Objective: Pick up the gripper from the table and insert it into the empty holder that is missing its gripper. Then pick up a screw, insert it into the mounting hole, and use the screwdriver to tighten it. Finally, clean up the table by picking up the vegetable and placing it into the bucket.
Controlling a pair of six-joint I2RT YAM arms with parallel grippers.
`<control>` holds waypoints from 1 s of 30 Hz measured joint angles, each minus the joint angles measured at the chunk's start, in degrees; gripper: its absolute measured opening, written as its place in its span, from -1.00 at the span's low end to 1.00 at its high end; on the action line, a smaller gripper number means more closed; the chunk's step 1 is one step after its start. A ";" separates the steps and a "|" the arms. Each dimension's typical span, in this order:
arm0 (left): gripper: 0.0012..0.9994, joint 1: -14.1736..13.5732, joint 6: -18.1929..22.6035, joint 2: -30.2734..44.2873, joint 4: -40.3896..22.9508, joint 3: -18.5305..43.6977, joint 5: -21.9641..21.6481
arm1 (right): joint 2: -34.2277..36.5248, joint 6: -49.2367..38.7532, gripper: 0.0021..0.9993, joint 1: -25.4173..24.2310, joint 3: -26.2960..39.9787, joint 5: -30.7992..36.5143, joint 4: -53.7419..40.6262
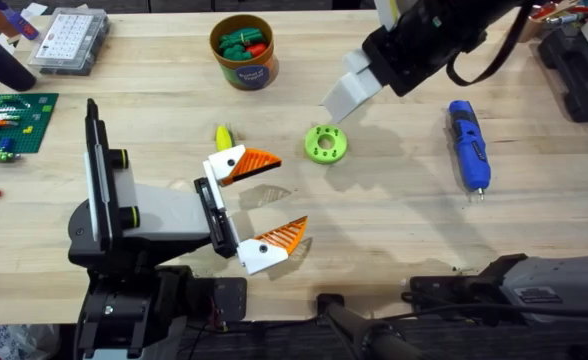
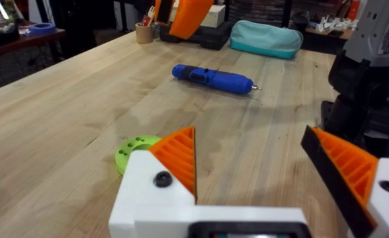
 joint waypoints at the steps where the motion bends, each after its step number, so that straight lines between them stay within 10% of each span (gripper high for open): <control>1: 0.96 -0.02 0.01 0.04 -0.02 0.00 0.02 | 0.02 -0.02 0.98 -0.06 0.00 -0.04 -0.03; 6: 0.78 -0.02 -0.36 0.04 -0.04 0.00 0.07 | 0.04 -0.02 0.98 -0.06 0.00 -0.06 -0.39; 12: -0.91 -0.02 -0.09 0.04 -0.02 0.00 0.06 | 0.06 -0.02 0.98 -0.06 0.00 -0.08 -0.44; 30: -0.99 -0.02 -0.15 0.04 -0.04 0.00 0.08 | 0.06 -0.02 0.98 -0.06 0.00 -0.13 -4.51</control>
